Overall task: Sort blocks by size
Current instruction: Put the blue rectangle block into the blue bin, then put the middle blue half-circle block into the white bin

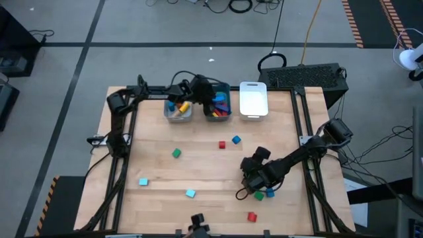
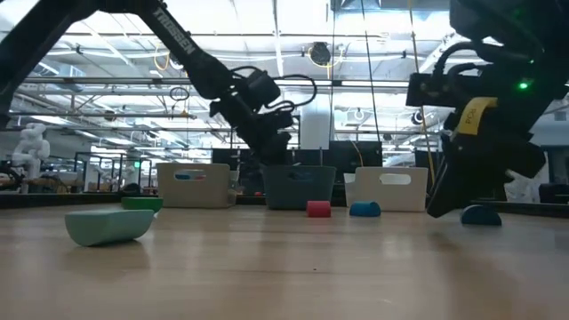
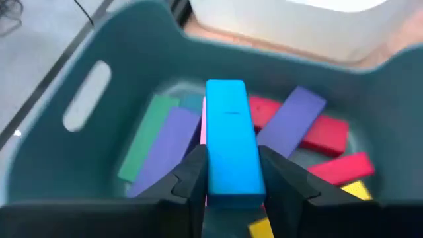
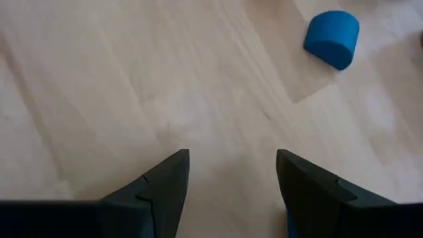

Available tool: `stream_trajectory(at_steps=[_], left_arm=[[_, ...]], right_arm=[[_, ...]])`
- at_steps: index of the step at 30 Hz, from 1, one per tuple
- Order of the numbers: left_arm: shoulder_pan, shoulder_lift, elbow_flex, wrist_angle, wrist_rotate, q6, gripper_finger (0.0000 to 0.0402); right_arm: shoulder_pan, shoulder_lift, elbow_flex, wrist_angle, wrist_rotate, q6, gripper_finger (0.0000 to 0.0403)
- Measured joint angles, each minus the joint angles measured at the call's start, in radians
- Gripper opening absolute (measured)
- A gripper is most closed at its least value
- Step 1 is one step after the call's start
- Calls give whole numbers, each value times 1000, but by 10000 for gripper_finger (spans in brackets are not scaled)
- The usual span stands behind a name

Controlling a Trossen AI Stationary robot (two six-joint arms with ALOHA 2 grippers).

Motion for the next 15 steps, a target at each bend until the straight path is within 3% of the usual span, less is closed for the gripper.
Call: stream_trajectory(at_steps=[11,15], left_arm=[[0,0,0,28,-7,6,163],[0,-20,0,-7,-62,-17,169]], right_arm=[[-133,0,1,25,4,-150,210],[-170,0,16,22,1,-190,210]])
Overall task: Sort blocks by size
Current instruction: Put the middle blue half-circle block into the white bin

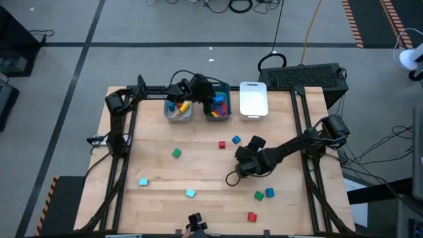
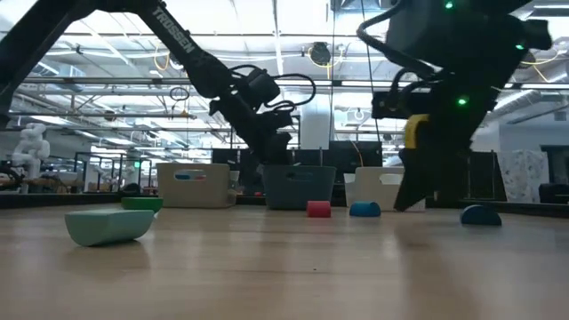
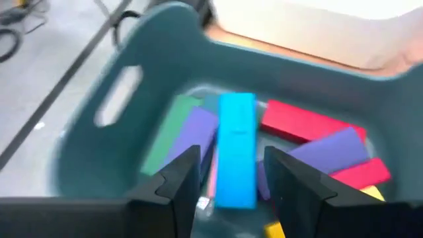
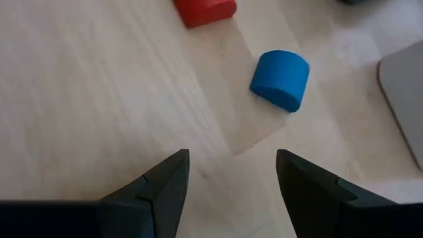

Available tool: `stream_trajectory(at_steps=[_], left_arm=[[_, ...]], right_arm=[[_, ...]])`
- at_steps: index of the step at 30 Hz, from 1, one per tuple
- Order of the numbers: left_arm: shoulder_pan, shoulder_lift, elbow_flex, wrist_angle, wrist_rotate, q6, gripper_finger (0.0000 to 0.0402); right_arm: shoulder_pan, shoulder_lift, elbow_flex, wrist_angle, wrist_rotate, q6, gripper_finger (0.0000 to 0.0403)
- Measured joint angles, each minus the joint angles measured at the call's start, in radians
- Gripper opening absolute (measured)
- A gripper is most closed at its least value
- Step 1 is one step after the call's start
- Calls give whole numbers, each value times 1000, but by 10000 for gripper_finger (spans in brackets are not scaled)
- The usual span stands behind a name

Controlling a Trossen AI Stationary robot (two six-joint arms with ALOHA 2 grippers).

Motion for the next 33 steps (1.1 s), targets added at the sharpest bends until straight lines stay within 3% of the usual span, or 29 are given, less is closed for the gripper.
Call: stream_trajectory(at_steps=[8,17,27,33], left_arm=[[-37,-143,-1,-119,-41,-14,170],[-181,-332,-126,-119,-42,-41,171],[-400,-456,-377,87,-74,-176,171],[-545,-451,-486,229,-189,-233,171]], right_arm=[[-1,-42,44,-78,-7,-61,210],[94,-221,50,-321,44,113,210],[184,-356,33,-417,-36,173,210],[250,-358,23,-444,54,262,210]])
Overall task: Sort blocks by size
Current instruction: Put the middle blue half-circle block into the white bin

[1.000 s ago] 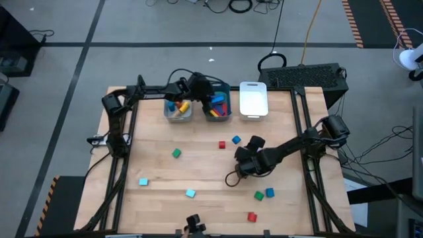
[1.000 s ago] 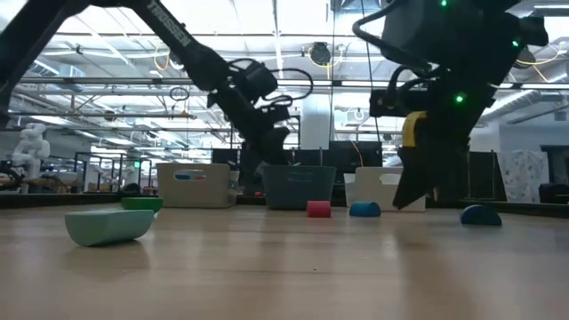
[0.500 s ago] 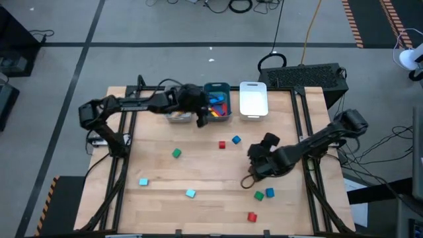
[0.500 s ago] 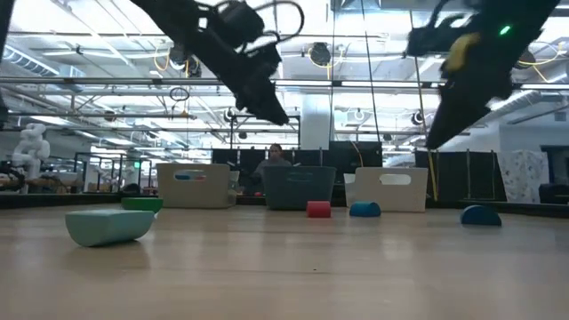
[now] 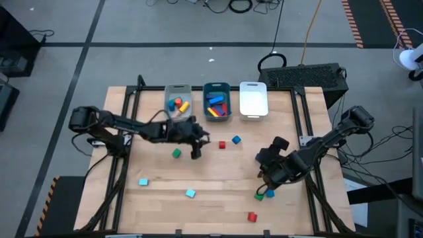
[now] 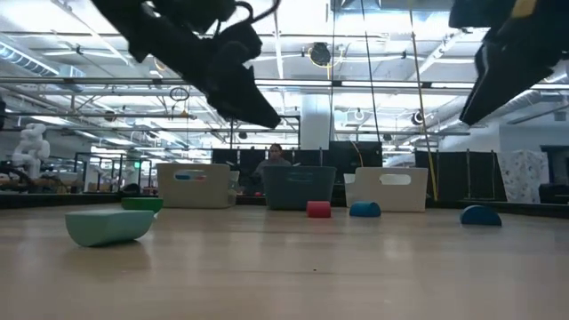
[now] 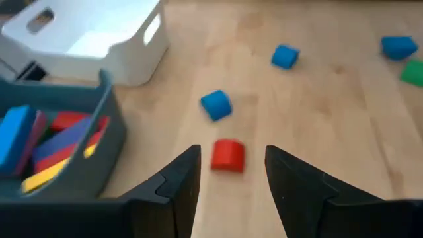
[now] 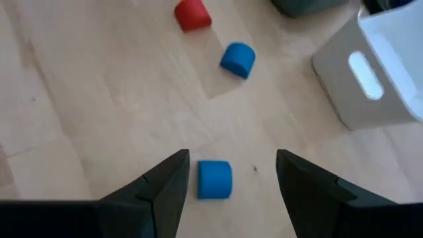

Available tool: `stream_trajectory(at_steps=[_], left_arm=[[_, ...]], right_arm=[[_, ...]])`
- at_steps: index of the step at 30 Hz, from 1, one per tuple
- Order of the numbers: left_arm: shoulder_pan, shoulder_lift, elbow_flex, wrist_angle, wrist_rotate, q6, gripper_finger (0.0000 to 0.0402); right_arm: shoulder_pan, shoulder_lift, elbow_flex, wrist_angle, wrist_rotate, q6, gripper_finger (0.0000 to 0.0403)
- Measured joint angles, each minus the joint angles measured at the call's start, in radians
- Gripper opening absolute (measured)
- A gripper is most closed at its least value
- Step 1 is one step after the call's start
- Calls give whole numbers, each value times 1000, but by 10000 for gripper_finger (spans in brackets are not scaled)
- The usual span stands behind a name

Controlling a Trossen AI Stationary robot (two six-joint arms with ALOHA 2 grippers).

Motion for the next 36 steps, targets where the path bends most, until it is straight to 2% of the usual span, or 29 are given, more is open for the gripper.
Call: stream_trajectory(at_steps=[5,11,20,24,29,36], left_arm=[[-87,6,-55,103,-61,-41,171],[-157,5,-85,176,-69,-64,171],[-192,53,-84,177,-99,-124,171],[-192,105,-84,190,-116,-124,171],[-192,148,-83,213,-125,-141,171],[-191,159,-83,223,-133,-148,171]], right_arm=[[22,-18,-99,41,2,84,210],[11,-65,-321,336,-49,88,217],[-35,-99,-460,509,-84,43,287],[-65,-82,-495,559,-116,4,302],[-95,-78,-516,602,-135,-24,288],[-148,-78,-517,694,-168,-124,227]])
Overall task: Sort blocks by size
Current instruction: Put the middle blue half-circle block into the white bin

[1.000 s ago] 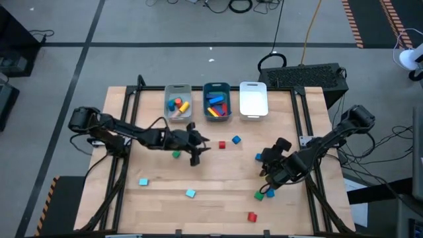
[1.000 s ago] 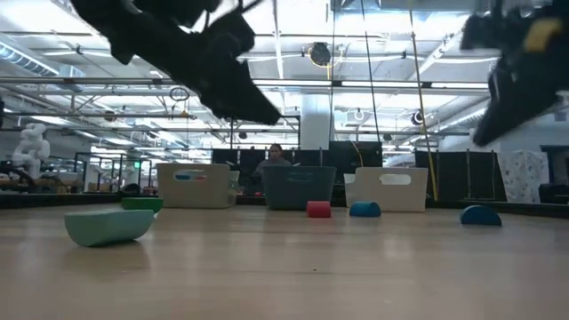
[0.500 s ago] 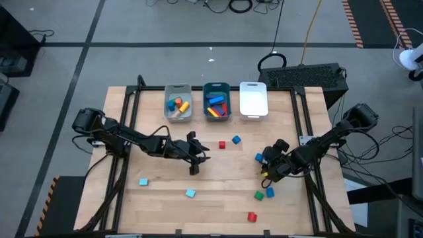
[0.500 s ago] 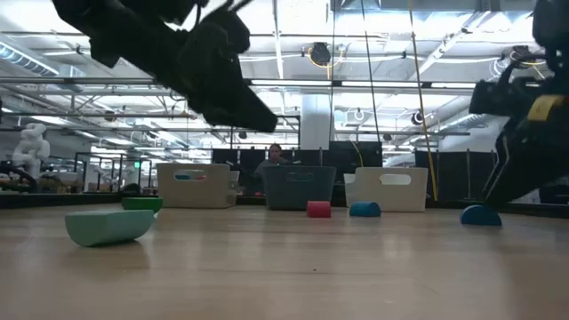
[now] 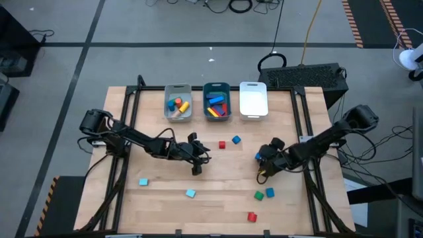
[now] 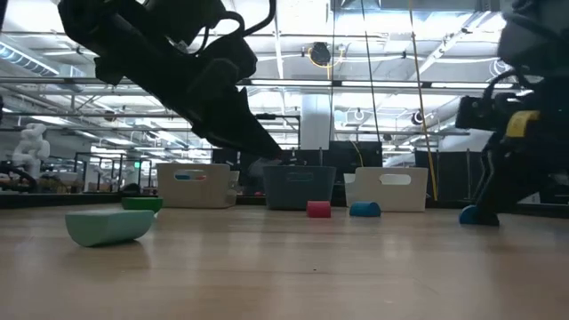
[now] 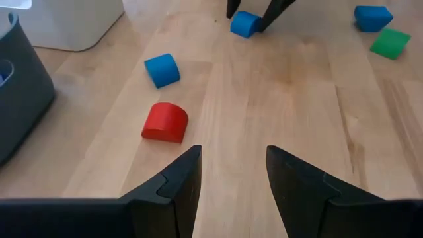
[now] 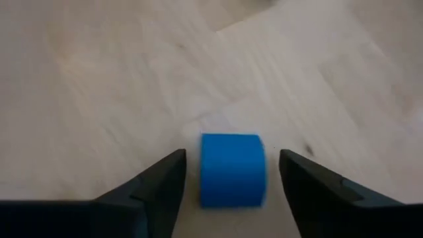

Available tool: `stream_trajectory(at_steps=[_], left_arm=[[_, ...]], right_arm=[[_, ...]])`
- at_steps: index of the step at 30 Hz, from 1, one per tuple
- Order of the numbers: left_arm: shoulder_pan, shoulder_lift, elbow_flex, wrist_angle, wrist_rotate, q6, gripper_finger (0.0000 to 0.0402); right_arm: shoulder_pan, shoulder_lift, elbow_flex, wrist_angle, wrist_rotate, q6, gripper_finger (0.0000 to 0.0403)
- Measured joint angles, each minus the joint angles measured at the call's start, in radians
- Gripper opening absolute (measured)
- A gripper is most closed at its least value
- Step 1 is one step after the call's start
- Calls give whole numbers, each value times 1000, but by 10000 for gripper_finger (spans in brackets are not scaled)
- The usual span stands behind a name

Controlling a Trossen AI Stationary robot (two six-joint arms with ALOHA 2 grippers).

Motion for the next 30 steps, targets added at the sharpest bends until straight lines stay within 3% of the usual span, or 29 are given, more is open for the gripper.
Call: stream_trajectory(at_steps=[12,17,22,30], left_arm=[[0,0,0,-6,0,-1,171],[0,0,0,-7,0,-1,171],[0,0,0,-8,0,-1,171],[-2,0,0,-13,0,-2,171]], right_arm=[[-124,-2,3,18,-144,-80,110],[-160,-4,43,-35,-153,-115,110],[-222,-30,181,-160,-146,-233,110],[-423,-41,405,-292,-46,-491,112]])
